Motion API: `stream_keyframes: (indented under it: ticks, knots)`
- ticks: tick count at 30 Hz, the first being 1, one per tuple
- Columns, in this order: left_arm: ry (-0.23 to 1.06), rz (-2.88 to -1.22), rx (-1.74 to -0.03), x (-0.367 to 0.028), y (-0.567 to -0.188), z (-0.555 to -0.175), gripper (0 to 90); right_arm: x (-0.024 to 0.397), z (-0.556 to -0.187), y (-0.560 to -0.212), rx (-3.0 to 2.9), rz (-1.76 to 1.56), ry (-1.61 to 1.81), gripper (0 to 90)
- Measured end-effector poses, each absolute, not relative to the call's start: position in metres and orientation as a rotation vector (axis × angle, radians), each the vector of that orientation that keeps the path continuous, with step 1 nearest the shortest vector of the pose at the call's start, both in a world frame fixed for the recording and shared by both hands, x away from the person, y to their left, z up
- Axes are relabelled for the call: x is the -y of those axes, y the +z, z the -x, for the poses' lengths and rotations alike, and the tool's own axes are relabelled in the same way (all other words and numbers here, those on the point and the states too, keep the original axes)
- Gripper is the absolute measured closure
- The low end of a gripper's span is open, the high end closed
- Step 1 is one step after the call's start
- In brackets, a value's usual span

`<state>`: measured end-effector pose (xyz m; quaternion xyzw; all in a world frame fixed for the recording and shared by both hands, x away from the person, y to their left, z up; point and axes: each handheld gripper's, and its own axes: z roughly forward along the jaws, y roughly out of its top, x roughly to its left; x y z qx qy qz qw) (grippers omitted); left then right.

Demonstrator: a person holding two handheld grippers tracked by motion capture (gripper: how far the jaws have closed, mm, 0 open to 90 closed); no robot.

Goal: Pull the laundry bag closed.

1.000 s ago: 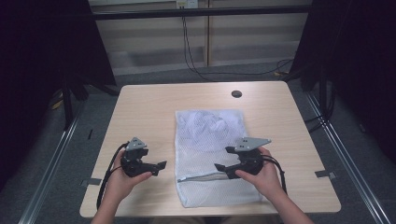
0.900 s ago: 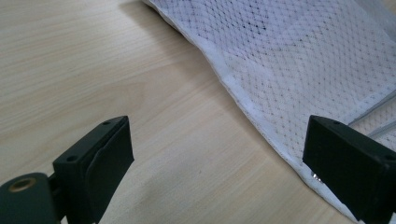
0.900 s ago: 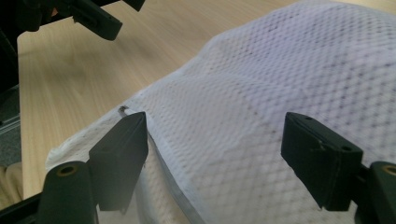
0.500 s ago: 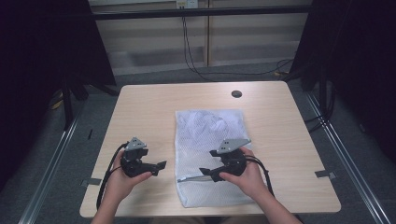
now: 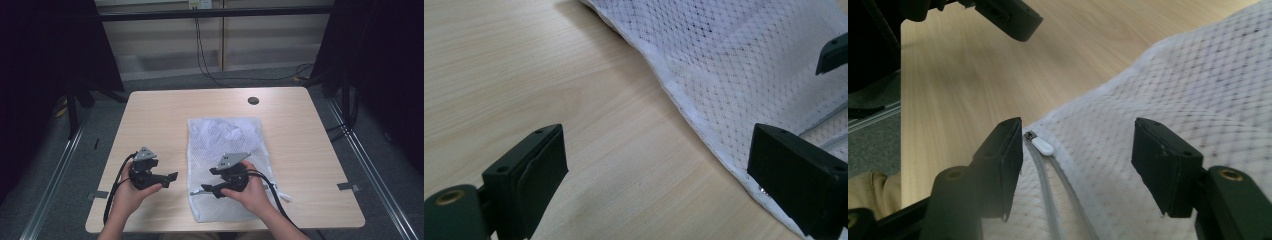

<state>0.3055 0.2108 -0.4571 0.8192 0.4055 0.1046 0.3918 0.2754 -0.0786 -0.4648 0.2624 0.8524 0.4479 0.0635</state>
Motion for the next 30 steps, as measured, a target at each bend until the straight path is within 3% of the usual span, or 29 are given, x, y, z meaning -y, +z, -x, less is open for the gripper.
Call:
stream_keyframes:
  ticks: [4, 5, 10, 30]
  knots:
    - [0.267, -2.084, -1.028, -0.211, -0.457, -0.305, 8.7, 0.068, -0.275, -0.469, -2.630, -0.782, 1.341, 48.8]
    - [0.269, -2.086, -1.028, -0.211, -0.457, -0.305, 8.8, 0.067, -0.275, -0.470, -2.655, -0.772, 1.331, 54.8]
    - [0.267, -2.079, -1.027, -0.212, -0.456, -0.305, 9.0, 0.061, -0.275, -0.475, -2.689, -0.772, 1.315, 62.0]
    - [0.256, -2.077, -1.023, -0.214, -0.455, -0.306, 9.2, 0.041, -0.282, -0.490, -2.750, -0.788, 1.215, 71.4]
